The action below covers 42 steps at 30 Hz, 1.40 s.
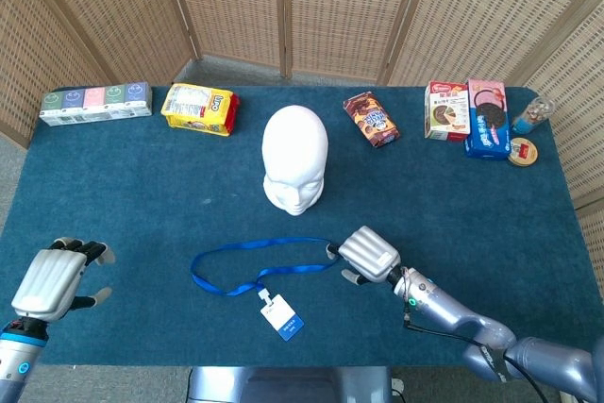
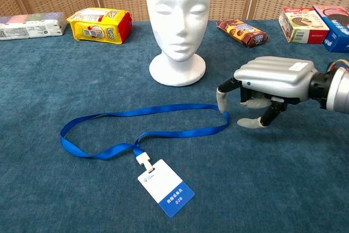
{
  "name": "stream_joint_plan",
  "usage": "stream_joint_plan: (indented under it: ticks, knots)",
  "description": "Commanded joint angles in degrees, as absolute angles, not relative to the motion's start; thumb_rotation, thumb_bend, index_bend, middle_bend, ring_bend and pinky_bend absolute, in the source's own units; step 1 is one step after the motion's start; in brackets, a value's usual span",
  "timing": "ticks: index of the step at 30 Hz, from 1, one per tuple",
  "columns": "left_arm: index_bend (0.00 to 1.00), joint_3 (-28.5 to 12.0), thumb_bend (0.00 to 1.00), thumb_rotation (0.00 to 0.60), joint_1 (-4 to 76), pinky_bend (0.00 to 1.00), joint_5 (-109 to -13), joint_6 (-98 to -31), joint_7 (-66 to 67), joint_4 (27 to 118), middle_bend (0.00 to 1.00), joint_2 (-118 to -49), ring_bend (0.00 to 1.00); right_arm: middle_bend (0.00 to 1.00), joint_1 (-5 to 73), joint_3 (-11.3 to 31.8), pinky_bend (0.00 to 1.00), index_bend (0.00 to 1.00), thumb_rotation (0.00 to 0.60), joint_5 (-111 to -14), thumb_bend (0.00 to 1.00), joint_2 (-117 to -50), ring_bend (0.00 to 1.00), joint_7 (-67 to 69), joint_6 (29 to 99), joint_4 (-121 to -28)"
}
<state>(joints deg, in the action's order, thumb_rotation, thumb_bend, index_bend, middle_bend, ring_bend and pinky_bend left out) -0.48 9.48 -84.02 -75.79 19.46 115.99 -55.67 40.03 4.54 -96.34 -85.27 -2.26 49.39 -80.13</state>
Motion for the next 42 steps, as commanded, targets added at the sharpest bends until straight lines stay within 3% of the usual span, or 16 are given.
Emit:
stream_joint_plan:
  ticks: [1,28,42]
  knots:
    - [0.44,-0.4,0.13,0.6,9.5,0.31,-84.0,-75.8,19.1,115.8,0.5,-55.7,0.44,0.95,40.9,4.9,1.0,0.4,0.6,-94.8,0.4,-86.3,1.0,-2.3,48.3,-79.4]
    - [0.42,0.4,0.13,0.6,10.0,0.31,-84.2,-75.4,17.0,113.8,0.5,-56.4,0.44,0.95,45.6,3.8,1.0,0.42,0.6,-91.1,0.37,-91.5,1.0,-9.3,45.7,-72.5]
    - [0.42,0.4,0.13,0.6,10.2,0.31,-84.7,-75.8,16.7,113.6,0.5,-56.7,0.44,0.95,45.7,2.5,1.0,0.49,0.6,-90.5,0.36,-91.6,1.0,-10.3,46.9,-72.3]
